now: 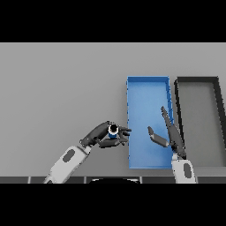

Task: Pick up the blue pipe and place it into the blue bin.

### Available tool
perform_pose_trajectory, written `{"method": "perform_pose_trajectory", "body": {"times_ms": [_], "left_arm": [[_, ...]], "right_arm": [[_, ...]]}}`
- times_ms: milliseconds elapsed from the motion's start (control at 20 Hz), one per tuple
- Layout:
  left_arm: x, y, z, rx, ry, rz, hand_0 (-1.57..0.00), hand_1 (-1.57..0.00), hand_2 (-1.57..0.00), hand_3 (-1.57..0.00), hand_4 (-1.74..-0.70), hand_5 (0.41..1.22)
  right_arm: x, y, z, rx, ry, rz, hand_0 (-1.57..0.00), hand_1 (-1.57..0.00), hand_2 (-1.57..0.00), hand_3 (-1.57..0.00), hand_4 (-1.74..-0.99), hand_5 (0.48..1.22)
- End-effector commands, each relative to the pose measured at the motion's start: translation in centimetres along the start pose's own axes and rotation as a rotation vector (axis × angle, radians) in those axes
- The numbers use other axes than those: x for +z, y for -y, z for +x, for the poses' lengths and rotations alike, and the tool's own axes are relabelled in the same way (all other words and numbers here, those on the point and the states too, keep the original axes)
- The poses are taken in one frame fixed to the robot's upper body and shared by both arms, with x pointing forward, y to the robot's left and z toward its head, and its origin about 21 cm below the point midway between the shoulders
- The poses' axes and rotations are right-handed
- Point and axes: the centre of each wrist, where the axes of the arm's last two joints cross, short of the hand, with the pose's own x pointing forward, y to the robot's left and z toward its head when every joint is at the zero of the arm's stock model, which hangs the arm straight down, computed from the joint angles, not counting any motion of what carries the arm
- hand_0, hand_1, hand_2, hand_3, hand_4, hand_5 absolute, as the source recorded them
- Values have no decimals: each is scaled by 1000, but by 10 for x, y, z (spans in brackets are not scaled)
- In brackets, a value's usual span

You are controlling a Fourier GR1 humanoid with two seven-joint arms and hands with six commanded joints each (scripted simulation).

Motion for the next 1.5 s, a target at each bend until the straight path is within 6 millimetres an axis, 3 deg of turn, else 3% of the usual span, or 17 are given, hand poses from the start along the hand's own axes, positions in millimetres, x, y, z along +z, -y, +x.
{"method": "perform_pose_trajectory", "body": {"times_ms": [0, 300, 450, 700, 950, 1200, 1400, 1450], "left_arm": [[-1, -1, 1, -6, -13, 2, -1566, -1567, -1567, -1440, -1728, 1219], [2, 0, 0, -13, -29, 0, -1570, -1570, -1570, -1442, -1730, 1220], [3, 1, -1, -16, -21, -1, -1570, -1570, -1571, -1440, -1730, 1220], [-3, 0, 1, -13, -21, -11, -1571, -1571, -1571, -1443, -1731, 1221], [-3, 0, 3, -28, -21, -15, -1571, -1571, -1571, -1442, -1731, 1221], [-1, -1, 4, -47, -23, -14, -1571, -1571, -1571, -1440, -1730, 1221], [-5, 2, 4, -35, -15, -32, -1571, -1571, -1571, -1444, -1728, 1221], [-3, -1, 2, -36, -2, -38, -1571, -1571, -1571, -1469, -1670, 1221]], "right_arm": [[-2, 1, 0, -1, 3, 6, 1, 1, 1, 1, -1271, 688], [-11, 11, 2, 4, -5, 60, 1, 1, 1, 1, -1243, 687], [-12, 13, 8, -58, 78, 96, 1, 1, 1, 1, -1215, 669], [-23, 37, 55, -244, 188, 321, 1, 1, 1, 1, -1271, 537], [-37, 40, 117, -214, 294, 612, 1, 1, 1, 1, -1335, 507], [-51, 20, 162, -145, 348, 798, 1, 1, 1, 1, -1328, 486], [-63, -2, 177, -88, 396, 902, 1, 1, 1, 1, -1307, 497], [-67, -8, 179, -76, 402, 918, 1, 1, 1, 1, -1288, 502]]}}
